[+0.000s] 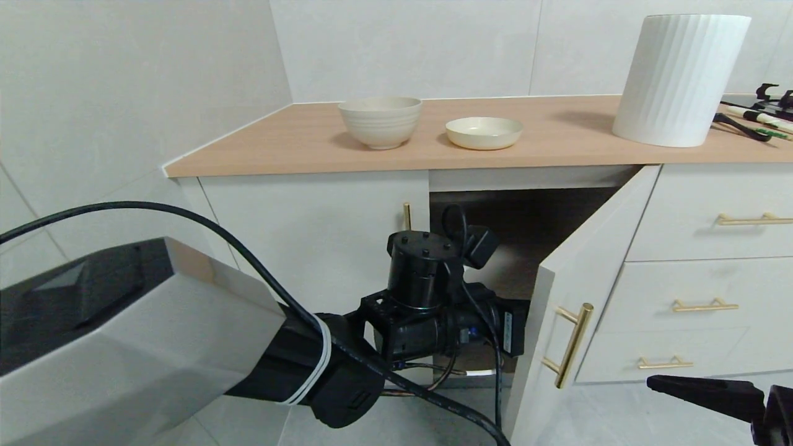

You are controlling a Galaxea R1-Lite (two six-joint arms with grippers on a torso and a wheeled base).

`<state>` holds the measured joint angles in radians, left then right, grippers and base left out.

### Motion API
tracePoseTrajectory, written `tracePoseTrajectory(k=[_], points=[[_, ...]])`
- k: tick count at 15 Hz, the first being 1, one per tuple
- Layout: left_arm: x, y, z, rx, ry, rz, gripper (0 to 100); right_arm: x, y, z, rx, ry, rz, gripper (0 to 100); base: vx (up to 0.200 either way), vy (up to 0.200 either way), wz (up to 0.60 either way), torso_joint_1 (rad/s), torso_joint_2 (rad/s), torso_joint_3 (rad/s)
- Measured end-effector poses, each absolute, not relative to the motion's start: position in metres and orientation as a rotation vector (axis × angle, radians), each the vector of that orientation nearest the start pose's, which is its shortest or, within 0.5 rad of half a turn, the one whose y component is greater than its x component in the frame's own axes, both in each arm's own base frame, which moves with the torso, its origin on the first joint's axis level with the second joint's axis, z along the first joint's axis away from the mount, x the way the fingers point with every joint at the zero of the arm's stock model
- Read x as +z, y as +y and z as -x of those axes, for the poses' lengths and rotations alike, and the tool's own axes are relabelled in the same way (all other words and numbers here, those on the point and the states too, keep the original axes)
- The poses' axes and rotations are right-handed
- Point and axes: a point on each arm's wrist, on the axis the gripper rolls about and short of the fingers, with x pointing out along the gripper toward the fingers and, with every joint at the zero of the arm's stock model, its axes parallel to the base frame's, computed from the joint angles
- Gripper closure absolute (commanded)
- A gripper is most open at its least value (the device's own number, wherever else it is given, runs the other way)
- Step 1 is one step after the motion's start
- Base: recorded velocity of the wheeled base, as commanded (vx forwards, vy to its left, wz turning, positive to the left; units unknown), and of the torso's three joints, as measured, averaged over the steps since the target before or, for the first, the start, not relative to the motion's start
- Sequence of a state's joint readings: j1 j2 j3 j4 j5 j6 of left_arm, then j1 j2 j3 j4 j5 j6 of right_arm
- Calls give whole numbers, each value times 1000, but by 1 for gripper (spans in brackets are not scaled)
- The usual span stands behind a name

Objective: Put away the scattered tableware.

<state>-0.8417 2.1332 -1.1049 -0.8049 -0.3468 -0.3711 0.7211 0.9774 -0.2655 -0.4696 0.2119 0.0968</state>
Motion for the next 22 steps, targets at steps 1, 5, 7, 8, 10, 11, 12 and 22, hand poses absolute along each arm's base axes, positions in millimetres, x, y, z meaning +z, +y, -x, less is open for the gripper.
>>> tracePoseTrajectory(k=[1, 5, 7, 8, 10, 11, 12, 22], points=[[122, -317, -268, -1134, 442, 268, 100, 168, 79, -80, 929, 286, -25, 0, 0, 0, 0, 0, 0, 0], [136, -344, -223, -1270, 429, 256, 100, 171, 83, -73, 1061, 274, -30, 0, 0, 0, 0, 0, 0, 0], [152, -347, -202, -1318, 399, 260, 100, 174, 83, -70, 1106, 263, -35, 0, 0, 0, 0, 0, 0, 0], [157, -338, -207, -1291, 385, 266, 100, 175, 83, -70, 1109, 259, -36, 0, 0, 0, 0, 0, 0, 0], [161, -299, -244, -1148, 363, 288, 100, 178, 86, -73, 1109, 256, -36, 0, 0, 0, 0, 0, 0, 0], [162, -279, -259, -1083, 356, 297, 100, 179, 88, -74, 1109, 259, -35, 0, 0, 0, 0, 0, 0, 0], [162, -264, -267, -1046, 358, 301, 100, 179, 89, -76, 1108, 263, -34, 0, 0, 0, 0, 0, 0, 0], [117, -351, -242, -1218, 545, 223, 100, 183, 94, -79, 1117, 263, -34, 0, 0, 0, 0, 0, 0, 0]])
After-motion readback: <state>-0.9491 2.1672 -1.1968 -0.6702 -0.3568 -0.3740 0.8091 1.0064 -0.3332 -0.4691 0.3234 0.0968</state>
